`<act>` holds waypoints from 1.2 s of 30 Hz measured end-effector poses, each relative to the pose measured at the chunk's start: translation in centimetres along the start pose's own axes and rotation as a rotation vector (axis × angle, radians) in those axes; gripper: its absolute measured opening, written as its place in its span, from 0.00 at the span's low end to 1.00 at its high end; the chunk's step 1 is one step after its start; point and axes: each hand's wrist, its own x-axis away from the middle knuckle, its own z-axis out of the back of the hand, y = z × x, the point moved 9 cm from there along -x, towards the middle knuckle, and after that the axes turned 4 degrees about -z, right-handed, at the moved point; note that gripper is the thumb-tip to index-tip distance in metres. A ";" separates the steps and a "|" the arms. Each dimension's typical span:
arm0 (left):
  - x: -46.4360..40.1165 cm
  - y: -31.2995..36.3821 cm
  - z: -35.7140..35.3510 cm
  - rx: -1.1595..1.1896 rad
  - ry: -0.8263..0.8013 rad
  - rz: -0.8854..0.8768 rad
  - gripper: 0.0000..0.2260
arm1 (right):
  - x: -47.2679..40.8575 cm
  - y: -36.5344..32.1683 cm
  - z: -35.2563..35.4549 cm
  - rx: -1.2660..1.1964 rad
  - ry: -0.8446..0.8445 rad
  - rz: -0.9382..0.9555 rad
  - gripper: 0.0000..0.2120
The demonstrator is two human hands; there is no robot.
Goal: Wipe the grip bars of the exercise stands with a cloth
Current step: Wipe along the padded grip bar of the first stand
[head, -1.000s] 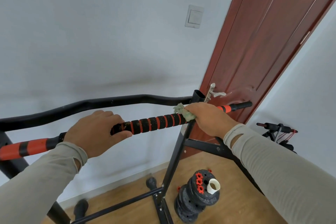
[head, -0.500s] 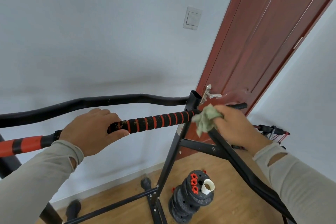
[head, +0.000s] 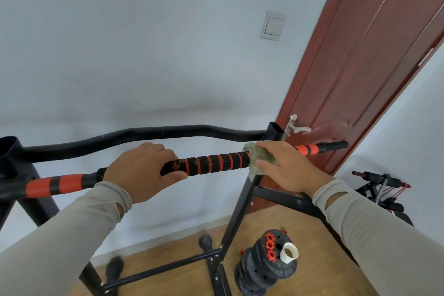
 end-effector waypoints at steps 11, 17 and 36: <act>1.1 -2.5 1.1 -0.047 -0.078 0.022 0.30 | -0.6 -0.5 -1.6 0.120 0.327 -0.031 0.12; 1.3 -2.8 0.7 0.027 -0.041 0.076 0.24 | -1.1 -6.5 -2.7 0.251 0.396 -0.118 0.09; 1.6 -2.8 0.7 -0.015 -0.009 0.064 0.24 | -1.0 -4.8 -1.0 0.549 0.169 -0.024 0.10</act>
